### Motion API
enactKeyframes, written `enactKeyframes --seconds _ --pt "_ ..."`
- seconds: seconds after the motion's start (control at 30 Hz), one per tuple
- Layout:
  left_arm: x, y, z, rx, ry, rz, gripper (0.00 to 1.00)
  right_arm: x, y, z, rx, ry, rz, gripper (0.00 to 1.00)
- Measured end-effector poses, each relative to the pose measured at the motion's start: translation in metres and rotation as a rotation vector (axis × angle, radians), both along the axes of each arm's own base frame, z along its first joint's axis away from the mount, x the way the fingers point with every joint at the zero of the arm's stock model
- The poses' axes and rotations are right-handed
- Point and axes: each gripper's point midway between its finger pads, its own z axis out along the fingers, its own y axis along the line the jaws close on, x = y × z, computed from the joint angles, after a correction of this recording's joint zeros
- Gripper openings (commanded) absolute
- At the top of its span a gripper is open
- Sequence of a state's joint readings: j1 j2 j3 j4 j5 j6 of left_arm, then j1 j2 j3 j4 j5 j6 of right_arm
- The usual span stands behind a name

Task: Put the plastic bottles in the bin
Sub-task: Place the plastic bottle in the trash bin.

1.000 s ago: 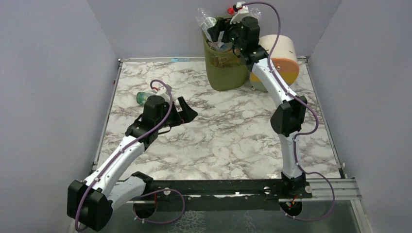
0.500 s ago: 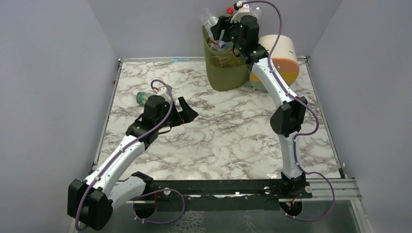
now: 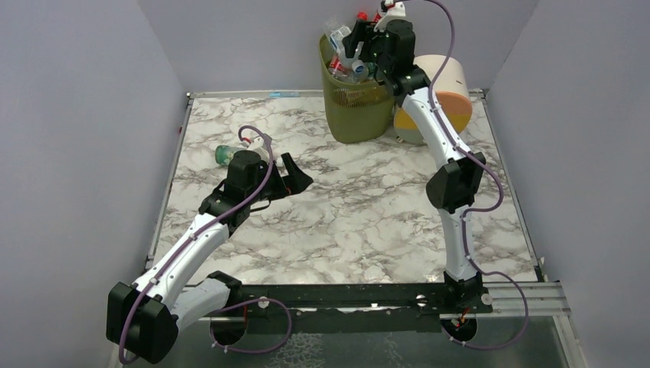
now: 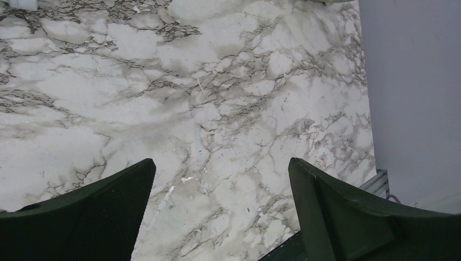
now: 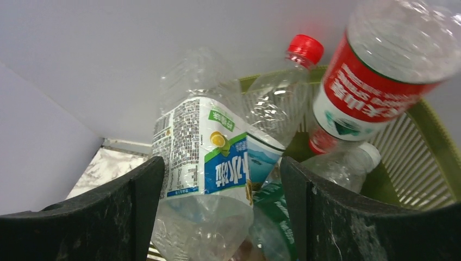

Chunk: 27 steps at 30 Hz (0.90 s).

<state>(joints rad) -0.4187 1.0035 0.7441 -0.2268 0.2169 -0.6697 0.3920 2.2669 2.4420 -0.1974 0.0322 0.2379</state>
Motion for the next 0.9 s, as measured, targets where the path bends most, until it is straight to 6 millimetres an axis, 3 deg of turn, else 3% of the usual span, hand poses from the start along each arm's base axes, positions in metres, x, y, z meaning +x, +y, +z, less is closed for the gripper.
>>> enactKeyframes --seconds 0.47,0.67,0.9 --pt "0.000 0.000 0.000 -0.002 0.001 0.001 0.99 0.018 -0.064 -0.013 0.052 0.077 -0.137 0.80" --pt "0.000 0.000 0.000 -0.003 0.001 0.001 0.99 0.008 -0.089 -0.024 0.028 0.143 -0.176 0.80" --pt "-0.001 0.000 -0.002 -0.005 0.006 0.001 0.99 -0.010 -0.093 -0.016 0.024 0.167 -0.175 0.80"
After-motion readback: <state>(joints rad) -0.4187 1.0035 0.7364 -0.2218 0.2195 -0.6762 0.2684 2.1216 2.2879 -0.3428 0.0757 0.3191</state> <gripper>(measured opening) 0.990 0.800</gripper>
